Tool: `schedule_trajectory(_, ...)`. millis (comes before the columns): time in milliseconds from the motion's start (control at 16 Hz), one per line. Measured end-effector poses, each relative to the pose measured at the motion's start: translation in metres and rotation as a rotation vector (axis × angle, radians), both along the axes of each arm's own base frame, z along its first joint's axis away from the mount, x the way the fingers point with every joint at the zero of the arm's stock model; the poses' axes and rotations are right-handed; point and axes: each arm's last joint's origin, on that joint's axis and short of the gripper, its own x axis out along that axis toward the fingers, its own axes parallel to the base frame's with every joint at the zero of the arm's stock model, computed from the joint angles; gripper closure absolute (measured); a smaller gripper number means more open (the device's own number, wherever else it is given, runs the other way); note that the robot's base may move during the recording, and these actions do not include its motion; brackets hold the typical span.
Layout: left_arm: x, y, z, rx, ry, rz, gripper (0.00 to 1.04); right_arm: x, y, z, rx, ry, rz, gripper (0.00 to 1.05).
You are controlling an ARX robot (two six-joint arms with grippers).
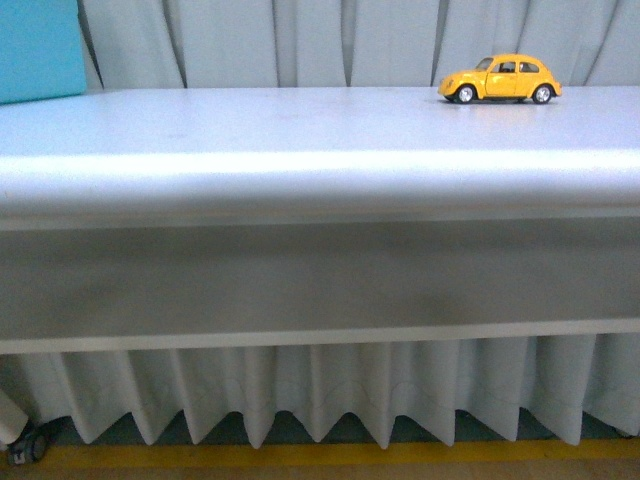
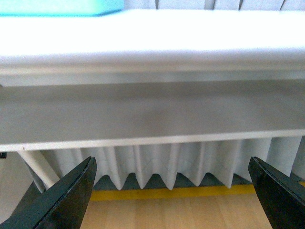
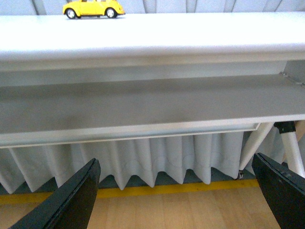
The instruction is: Wind up and store yellow beetle toy
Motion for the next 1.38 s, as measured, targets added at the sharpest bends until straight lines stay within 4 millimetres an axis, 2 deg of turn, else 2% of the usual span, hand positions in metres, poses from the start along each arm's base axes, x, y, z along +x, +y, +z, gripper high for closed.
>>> schedule_trajectory(1377, 0.0000, 0.0000, 0.0000, 0.000, 0.000, 0.000, 0.07, 0.0000, 0.0000, 0.0002, 0.000, -0.002, -0.001, 0.07)
